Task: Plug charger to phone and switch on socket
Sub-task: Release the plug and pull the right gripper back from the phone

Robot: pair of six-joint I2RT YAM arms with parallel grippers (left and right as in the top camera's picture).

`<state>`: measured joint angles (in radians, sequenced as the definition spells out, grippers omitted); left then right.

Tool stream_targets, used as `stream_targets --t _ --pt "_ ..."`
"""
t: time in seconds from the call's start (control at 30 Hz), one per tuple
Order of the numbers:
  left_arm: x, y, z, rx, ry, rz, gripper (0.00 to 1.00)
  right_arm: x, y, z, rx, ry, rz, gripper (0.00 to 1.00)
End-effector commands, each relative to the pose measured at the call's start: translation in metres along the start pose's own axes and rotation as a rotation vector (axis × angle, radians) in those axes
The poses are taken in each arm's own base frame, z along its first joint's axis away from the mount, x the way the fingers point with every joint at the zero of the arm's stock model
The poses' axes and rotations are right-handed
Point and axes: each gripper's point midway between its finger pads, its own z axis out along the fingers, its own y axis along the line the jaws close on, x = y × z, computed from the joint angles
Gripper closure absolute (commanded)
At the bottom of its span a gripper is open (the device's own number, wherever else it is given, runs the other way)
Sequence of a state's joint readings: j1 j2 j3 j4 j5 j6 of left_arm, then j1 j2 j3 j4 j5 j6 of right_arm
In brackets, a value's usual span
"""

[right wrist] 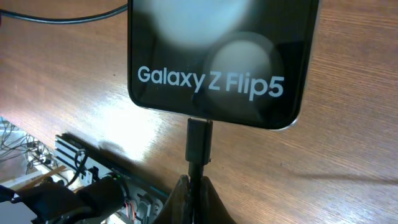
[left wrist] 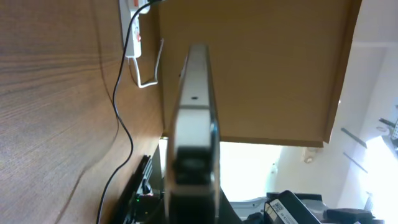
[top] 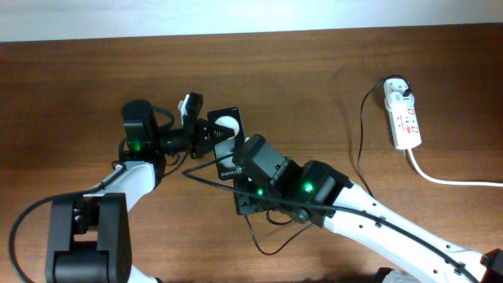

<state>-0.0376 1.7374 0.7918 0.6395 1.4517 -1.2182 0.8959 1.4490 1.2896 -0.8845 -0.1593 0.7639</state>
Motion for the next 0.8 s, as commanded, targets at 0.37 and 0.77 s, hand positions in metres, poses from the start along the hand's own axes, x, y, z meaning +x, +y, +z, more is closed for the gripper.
stream_targets --t 0.37,0.77 --pt "0.022 -0.008 0.003 0.045 0.129 0.023 1.0 -0.061 -0.005 -0.011 0.0 -0.231 0.039 0.92" --pt "0.015 -0.005 0.004 0.043 0.078 0.418 1.0 -0.019 -0.035 -0.066 0.088 -0.191 0.016 0.15"
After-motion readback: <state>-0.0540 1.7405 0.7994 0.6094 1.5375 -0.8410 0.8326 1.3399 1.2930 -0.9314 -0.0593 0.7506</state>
